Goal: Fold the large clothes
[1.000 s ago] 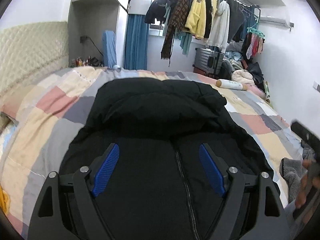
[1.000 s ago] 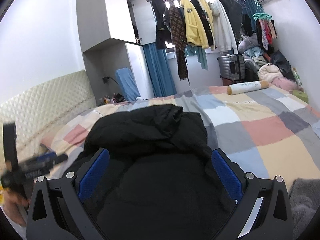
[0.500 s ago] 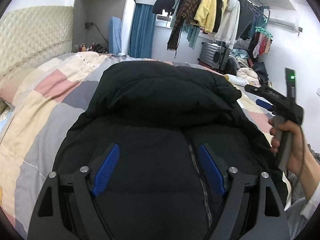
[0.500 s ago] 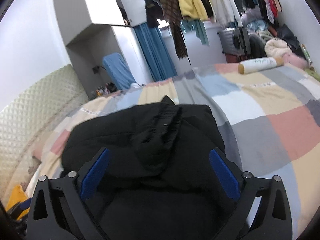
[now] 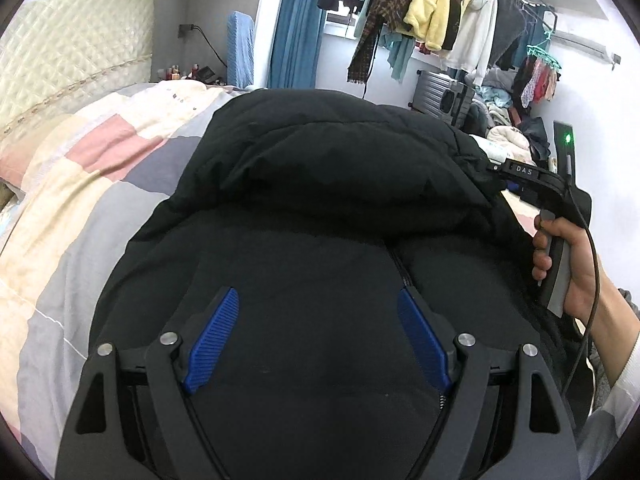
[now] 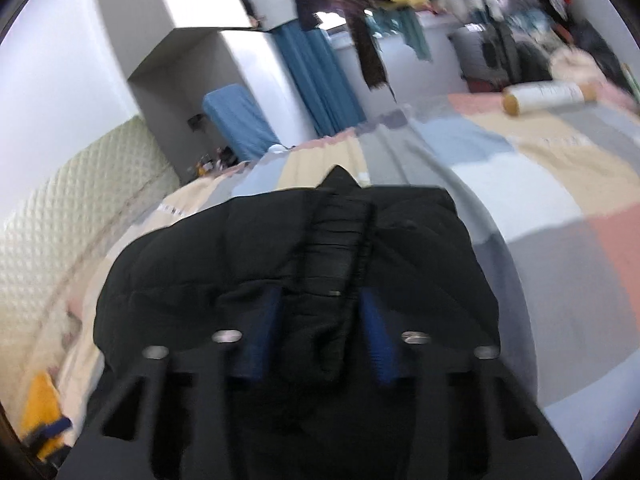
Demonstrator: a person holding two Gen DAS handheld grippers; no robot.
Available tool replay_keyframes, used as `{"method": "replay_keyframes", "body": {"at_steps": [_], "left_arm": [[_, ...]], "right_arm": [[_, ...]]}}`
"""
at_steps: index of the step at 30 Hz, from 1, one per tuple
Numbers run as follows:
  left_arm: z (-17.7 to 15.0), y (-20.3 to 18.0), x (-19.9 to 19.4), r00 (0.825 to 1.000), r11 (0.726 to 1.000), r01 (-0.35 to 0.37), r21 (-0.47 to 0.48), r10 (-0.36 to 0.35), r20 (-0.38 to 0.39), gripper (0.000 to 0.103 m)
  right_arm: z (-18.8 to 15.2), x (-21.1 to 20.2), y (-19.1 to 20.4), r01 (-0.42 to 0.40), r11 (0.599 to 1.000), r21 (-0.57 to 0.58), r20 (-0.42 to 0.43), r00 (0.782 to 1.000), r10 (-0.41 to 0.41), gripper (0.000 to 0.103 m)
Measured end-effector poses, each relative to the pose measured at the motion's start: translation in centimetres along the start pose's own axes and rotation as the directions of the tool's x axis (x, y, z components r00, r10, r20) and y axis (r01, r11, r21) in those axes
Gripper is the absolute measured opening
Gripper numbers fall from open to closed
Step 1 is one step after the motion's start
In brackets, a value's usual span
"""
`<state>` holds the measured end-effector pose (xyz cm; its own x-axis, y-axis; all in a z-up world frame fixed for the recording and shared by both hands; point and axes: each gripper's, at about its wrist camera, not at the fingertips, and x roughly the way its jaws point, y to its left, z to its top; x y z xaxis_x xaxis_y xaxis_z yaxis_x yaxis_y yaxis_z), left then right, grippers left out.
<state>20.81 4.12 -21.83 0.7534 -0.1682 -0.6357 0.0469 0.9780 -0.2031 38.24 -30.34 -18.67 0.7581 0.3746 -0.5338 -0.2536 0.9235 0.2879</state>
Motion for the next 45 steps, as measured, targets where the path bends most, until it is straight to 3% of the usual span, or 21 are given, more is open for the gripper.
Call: {"method": "replay_keyframes", "body": {"at_steps": [2, 8, 13, 21, 27, 32, 34, 36, 38, 42, 45], "left_arm": [[0.1, 0.0, 0.0, 1.0, 1.0, 0.001, 0.001, 0.0, -0.002, 0.082], [0.0, -0.1, -0.1, 1.0, 1.0, 0.01, -0.002, -0.01, -0.007, 0.082], [0.0, 0.1, -0.1, 1.0, 1.0, 0.012, -0.004, -0.012, -0.008, 0.082], [-0.1, 0.1, 0.2, 1.0, 1.0, 0.013, -0.011, -0.014, -0.021, 0.082], [-0.2, 0.3, 0.3, 1.0, 1.0, 0.011, -0.02, -0.012, -0.022, 0.082], [-0.3, 0.7, 0.3, 1.0, 0.999, 0.012, -0.031, -0.013, -0.021, 0.082], [-0.3, 0.7, 0.4, 1.0, 0.999, 0.012, -0.034, -0.013, -0.025, 0.082], [-0.3, 0.7, 0.5, 0.999, 0.999, 0.016, -0.035, -0.017, -0.029, 0.082], [-0.4, 0.7, 0.4, 0.999, 0.999, 0.016, -0.03, -0.017, -0.029, 0.082], [-0.4, 0.4, 0.4, 1.0, 1.0, 0.012, -0.015, -0.012, -0.025, 0.082], [-0.6, 0.5, 0.6, 1.0, 1.0, 0.004, -0.01, -0.005, -0.029, 0.082]], "right_arm": [[0.6, -1.4, 1.3, -0.006, 0.999, -0.047, 0.043, 0.999, 0.008, 0.013], [2.1, -5.0, 2.7, 0.02, 0.995, -0.093, 0.156, 0.988, -0.005, 0.007], [2.4, -5.8, 0.7, 0.126, 0.991, -0.036, 0.192, 0.974, -0.117, 0.004], [0.3, -1.0, -4.4, 0.134, 0.987, 0.086, 0.008, 0.991, -0.136, 0.004], [-2.3, 2.2, -4.6, 0.161, 0.985, 0.056, -0.115, 0.981, -0.154, 0.004], [-1.8, -0.2, -4.1, 0.175, 0.984, 0.015, -0.112, 0.979, -0.173, 0.006], [-1.8, -1.6, -3.7, 0.147, 0.989, 0.009, -0.118, 0.982, -0.145, 0.007], [-2.1, -2.5, -3.4, 0.14, 0.99, -0.006, -0.137, 0.981, -0.14, 0.01], [-2.5, -3.2, -3.0, 0.133, 0.991, -0.027, -0.156, 0.979, -0.135, 0.029], [-3.9, -2.9, -1.5, 0.142, 0.984, -0.106, -0.209, 0.964, -0.162, 0.043], [-4.7, -2.4, -0.4, 0.173, 0.968, -0.18, -0.215, 0.954, -0.211, 0.071]]}}
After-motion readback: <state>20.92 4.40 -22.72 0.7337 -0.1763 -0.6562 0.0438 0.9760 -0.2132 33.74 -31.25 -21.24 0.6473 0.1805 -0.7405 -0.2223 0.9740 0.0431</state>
